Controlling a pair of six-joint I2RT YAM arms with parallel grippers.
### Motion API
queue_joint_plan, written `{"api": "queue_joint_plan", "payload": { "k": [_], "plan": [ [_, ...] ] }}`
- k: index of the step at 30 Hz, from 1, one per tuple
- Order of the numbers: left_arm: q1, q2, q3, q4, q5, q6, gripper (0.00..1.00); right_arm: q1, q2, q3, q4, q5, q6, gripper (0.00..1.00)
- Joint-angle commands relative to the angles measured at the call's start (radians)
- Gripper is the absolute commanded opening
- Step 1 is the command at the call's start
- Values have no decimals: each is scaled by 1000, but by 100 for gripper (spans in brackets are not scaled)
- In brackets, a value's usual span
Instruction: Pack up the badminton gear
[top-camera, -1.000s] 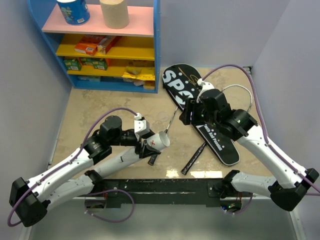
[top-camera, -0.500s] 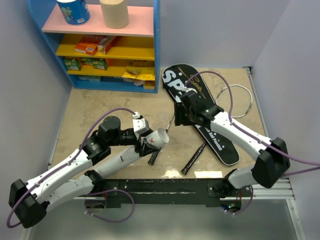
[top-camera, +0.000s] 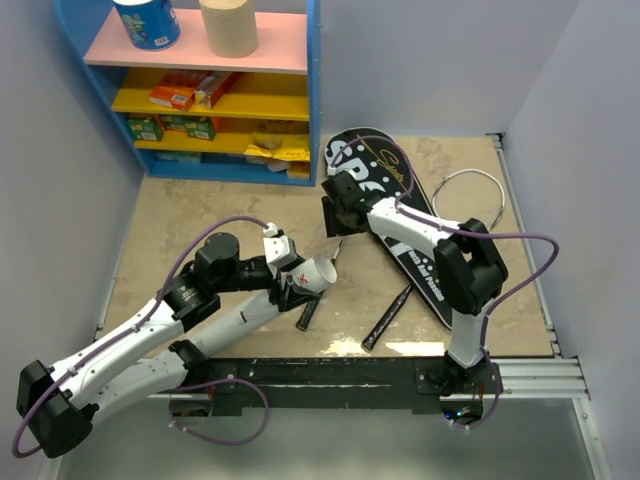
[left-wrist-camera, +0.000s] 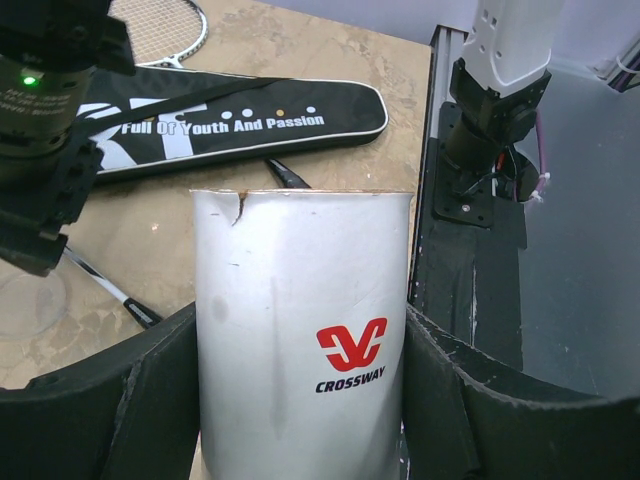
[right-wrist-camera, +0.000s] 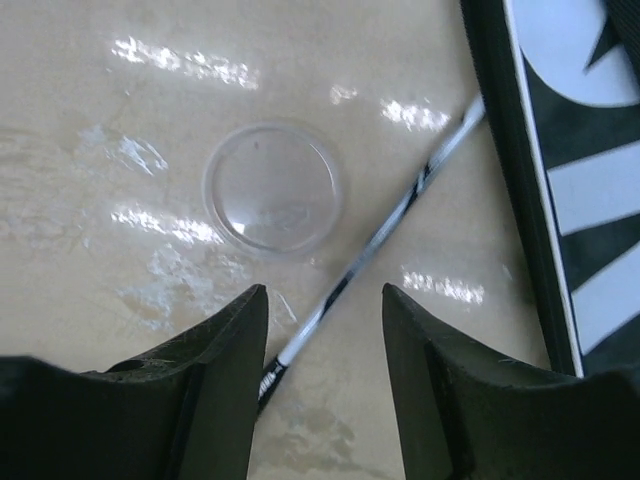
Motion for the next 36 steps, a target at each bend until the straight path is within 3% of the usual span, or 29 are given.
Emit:
{"api": "queue_joint_plan", "payload": {
  "k": [1, 23, 26, 36],
  "plan": [
    [-4, -14, 34, 44, -4, -1, 8, 9, 47, 106, 66, -38, -50, 52],
    [-3, -8, 37, 40, 1, 1, 8, 80, 248, 223, 74, -35, -53, 50],
    [-4, -11, 37, 40, -1, -1, 8, 81, 263, 226, 60, -9, -53, 47],
    [-4, -13, 37, 38, 1, 1, 8, 86, 305, 237, 22, 39, -51, 20]
  ]
}}
